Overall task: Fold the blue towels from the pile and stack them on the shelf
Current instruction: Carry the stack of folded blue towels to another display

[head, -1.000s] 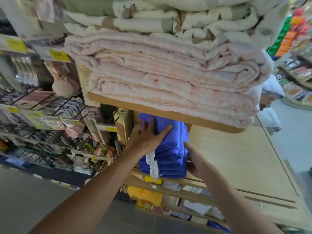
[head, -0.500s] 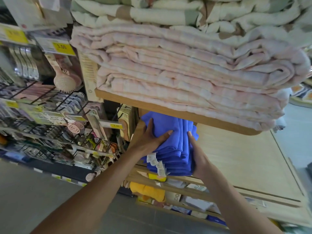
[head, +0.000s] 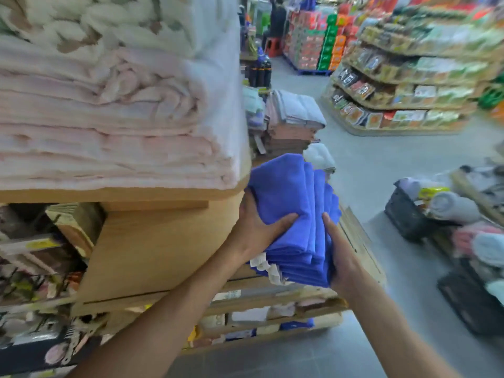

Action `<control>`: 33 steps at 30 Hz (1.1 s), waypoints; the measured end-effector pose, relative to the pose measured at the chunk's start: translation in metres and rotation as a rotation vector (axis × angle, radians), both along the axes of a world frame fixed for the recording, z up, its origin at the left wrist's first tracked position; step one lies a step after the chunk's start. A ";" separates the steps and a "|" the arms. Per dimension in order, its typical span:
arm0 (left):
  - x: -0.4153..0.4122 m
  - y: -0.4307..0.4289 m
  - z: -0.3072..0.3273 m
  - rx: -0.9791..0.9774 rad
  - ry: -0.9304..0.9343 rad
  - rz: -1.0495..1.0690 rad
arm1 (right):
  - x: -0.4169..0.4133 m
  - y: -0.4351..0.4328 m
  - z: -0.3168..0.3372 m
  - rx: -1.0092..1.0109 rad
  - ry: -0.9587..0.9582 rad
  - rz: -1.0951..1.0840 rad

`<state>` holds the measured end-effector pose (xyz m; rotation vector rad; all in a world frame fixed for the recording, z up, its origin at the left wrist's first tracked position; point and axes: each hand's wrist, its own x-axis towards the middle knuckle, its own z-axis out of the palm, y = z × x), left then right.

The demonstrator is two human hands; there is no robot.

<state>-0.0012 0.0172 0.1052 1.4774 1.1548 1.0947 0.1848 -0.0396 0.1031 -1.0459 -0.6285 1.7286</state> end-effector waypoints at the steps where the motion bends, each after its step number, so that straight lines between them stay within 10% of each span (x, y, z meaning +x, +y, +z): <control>1: 0.031 -0.003 0.003 0.020 -0.040 -0.029 | 0.028 -0.008 0.002 0.010 0.001 -0.041; 19: 0.477 -0.126 -0.075 -0.173 0.015 -0.669 | 0.421 -0.219 -0.087 -0.189 -0.038 -0.566; 33: 0.666 0.025 -0.128 -0.326 0.021 -0.691 | 0.622 -0.076 -0.140 -0.254 -0.093 -0.554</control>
